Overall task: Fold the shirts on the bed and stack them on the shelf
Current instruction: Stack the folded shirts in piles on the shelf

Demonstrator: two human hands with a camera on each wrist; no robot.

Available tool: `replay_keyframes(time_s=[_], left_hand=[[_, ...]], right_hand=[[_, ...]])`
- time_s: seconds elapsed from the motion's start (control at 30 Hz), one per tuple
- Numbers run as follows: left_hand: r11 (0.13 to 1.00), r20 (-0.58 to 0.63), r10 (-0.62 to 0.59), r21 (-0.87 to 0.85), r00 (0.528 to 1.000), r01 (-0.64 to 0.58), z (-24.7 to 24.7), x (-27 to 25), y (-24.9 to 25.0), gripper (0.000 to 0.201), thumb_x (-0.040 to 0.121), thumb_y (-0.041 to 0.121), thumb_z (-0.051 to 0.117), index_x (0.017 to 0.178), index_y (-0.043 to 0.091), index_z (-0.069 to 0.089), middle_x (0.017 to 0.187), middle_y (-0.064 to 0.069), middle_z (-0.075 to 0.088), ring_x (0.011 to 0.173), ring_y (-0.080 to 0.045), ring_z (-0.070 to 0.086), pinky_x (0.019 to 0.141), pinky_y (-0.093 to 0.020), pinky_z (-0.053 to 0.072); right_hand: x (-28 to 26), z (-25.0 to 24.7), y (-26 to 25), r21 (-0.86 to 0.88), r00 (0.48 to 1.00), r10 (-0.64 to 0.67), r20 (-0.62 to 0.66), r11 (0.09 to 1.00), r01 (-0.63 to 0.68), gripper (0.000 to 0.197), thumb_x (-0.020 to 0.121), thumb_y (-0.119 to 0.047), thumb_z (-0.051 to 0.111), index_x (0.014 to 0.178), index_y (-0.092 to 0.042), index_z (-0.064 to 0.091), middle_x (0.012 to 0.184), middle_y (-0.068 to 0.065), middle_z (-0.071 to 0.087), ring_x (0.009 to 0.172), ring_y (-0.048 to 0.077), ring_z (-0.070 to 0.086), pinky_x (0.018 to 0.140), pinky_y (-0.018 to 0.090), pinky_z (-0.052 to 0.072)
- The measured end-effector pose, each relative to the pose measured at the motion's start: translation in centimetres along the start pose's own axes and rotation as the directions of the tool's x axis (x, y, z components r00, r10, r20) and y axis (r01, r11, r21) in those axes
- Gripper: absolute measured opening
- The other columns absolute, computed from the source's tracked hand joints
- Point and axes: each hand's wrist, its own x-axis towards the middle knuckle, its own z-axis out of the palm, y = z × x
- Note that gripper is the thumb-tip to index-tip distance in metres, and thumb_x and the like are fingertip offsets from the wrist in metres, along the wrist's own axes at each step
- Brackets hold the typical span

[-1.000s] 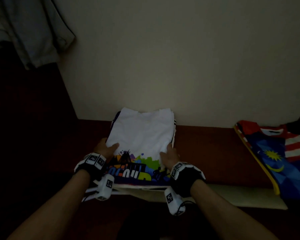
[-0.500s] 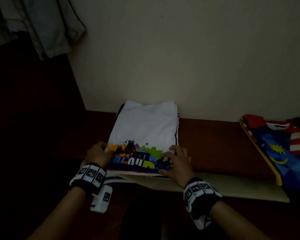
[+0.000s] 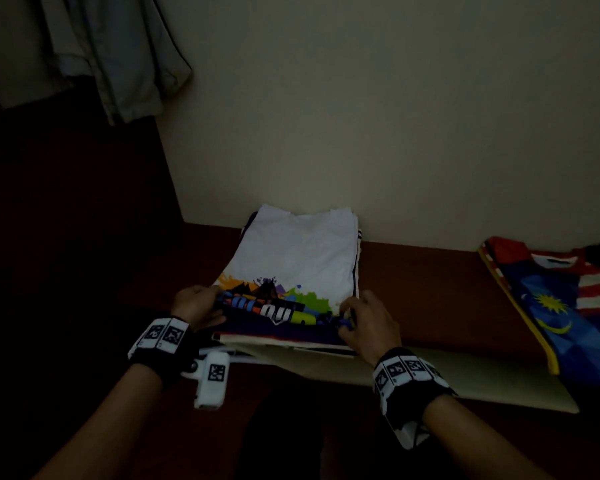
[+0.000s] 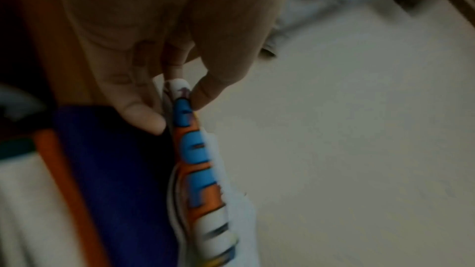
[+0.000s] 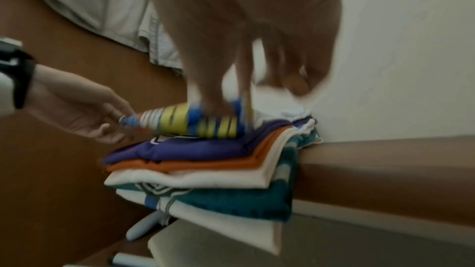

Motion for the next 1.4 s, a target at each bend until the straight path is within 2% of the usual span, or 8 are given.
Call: replay_keyframes(time_s=[0.13, 0.23, 0.4, 0.5, 0.67, 0.83, 1.0, 1.4], left_hand=[[0.996, 0.077, 0.002, 0.09, 0.997, -0.009, 0.1, -0.4, 0.7, 0.043, 0.096, 0.028, 0.057, 0.136, 0.016, 0.048, 0.127, -0.009, 0.06, 0.121, -0.026, 0.055, 0.09, -0.025, 0.042], [0.937, 0.09, -0.091, -0.329, 0.992, 0.116, 0.5, -0.3, 1.8, 0.012, 0.091, 0.012, 0.064, 0.099, 0.003, 0.062, 0.091, -0.015, 0.063, 0.085, -0.03, 0.065, 0.052, -0.024, 0.055], [0.945, 0.193, -0.185, -0.233, 0.964, 0.228, 1.2, 0.0, 0.9, 0.009, 0.087, 0.006, 0.064, 0.092, -0.001, 0.063, 0.091, -0.019, 0.061, 0.076, -0.025, 0.06, 0.046, -0.027, 0.055], [0.969, 0.167, -0.19, -0.127, 0.967, 0.212, 1.9, 1.1, 0.6, 0.027, 0.086, 0.021, 0.071, 0.102, 0.001, 0.062, 0.102, -0.018, 0.059, 0.079, -0.031, 0.06, 0.057, -0.037, 0.056], [0.994, 0.089, -0.102, 0.04, 0.991, 0.099, 1.7, 3.2, 0.0, 0.037, 0.08, 0.014, 0.077, 0.11, -0.001, 0.061, 0.113, -0.016, 0.064, 0.094, -0.031, 0.063, 0.08, -0.04, 0.054], [0.997, 0.226, -0.07, 0.058, 0.971, 0.058, 1.6, 3.5, 0.0, 0.018, 0.083, 0.007, 0.071, 0.095, -0.006, 0.066, 0.095, -0.025, 0.068, 0.077, -0.03, 0.065, 0.069, -0.036, 0.053], [0.993, 0.141, -0.075, -0.077, 0.987, 0.087, 3.5, 8.1, -0.9, 0.082, 0.043, 0.052, 0.092, 0.107, 0.008, 0.066, 0.104, -0.014, 0.07, 0.093, -0.032, 0.068, 0.084, -0.047, 0.057], [0.968, 0.242, 0.248, -0.015, 0.938, -0.252, 5.4, 7.6, 5.3, 0.067, 0.083, -0.015, 0.061, 0.14, 0.014, 0.042, 0.129, -0.02, 0.054, 0.113, -0.034, 0.056, 0.085, -0.039, 0.047]], right_hand=[[0.1, -1.0, -0.4, 0.094, 0.995, 0.088, -0.046, 0.992, -0.084, 0.018, 0.092, -0.026, 0.057, 0.105, -0.03, 0.068, 0.085, 0.001, 0.067, 0.079, 0.019, 0.063, 0.063, 0.029, 0.048], [0.4, -1.8, -0.5, 0.396, 0.969, 0.117, -0.218, 0.918, -0.021, 0.014, 0.097, -0.016, 0.051, 0.101, -0.024, 0.062, 0.068, 0.001, 0.064, 0.055, 0.02, 0.06, 0.051, 0.033, 0.047], [1.5, -3.2, -1.5, 0.837, 0.825, 0.379, 0.419, 0.192, -0.513, 0.005, 0.101, -0.019, 0.043, 0.103, -0.017, 0.048, 0.109, 0.011, 0.06, 0.075, 0.035, 0.069, 0.06, 0.043, 0.057], [2.3, -2.9, -1.0, 0.789, 0.735, 0.379, 0.563, 0.02, -0.614, 0.015, 0.095, -0.028, 0.055, 0.102, -0.015, 0.055, 0.103, 0.013, 0.061, 0.089, 0.033, 0.063, 0.07, 0.045, 0.058], [3.8, -1.2, 0.3, 0.783, 0.743, 0.521, 0.42, 0.205, -0.587, 0.027, 0.085, -0.006, 0.071, 0.102, -0.007, 0.05, 0.08, 0.014, 0.054, 0.069, 0.021, 0.054, 0.064, 0.037, 0.051], [4.9, 0.0, 2.1, 0.724, 0.749, 0.567, 0.344, 0.348, -0.596, 0.034, 0.078, -0.019, 0.073, 0.103, -0.009, 0.052, 0.097, 0.011, 0.062, 0.081, 0.024, 0.06, 0.071, 0.034, 0.05], [7.3, 1.3, 2.8, 0.744, 0.747, 0.566, 0.349, 0.316, -0.588, 0.052, 0.078, -0.03, 0.079, 0.114, -0.006, 0.051, 0.112, 0.014, 0.057, 0.101, 0.028, 0.058, 0.084, 0.037, 0.049], [13.6, 0.3, 4.1, 0.834, 0.869, 0.467, 0.163, 0.405, -0.374, 0.038, 0.08, 0.01, 0.06, 0.105, -0.016, 0.049, 0.091, 0.014, 0.062, 0.082, 0.028, 0.059, 0.069, 0.036, 0.049]])
